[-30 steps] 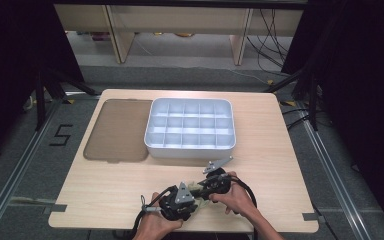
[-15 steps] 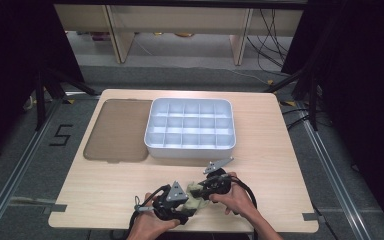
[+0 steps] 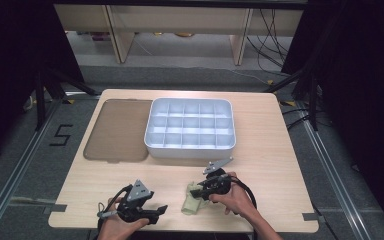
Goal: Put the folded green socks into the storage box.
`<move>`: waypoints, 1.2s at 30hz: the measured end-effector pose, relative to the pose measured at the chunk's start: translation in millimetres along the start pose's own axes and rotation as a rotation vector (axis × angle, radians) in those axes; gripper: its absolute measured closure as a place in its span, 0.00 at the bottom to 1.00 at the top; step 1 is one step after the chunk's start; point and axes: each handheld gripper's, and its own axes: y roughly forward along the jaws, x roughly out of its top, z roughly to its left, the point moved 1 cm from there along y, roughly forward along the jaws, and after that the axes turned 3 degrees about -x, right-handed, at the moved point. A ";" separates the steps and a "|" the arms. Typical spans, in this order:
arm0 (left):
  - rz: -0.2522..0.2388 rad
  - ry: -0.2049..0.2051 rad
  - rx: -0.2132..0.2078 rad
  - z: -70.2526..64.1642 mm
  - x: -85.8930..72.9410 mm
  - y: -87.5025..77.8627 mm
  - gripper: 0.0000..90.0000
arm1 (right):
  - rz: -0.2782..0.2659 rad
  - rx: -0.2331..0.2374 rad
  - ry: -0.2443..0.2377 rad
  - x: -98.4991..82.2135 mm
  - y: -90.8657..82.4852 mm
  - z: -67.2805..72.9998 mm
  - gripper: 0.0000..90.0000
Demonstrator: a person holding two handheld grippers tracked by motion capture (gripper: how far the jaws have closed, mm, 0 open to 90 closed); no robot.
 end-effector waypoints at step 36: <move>0.041 -0.007 0.042 9.5 -23.2 -4.1 0.28 | -0.049 -0.018 -0.010 4.7 -8.4 2.6 0.80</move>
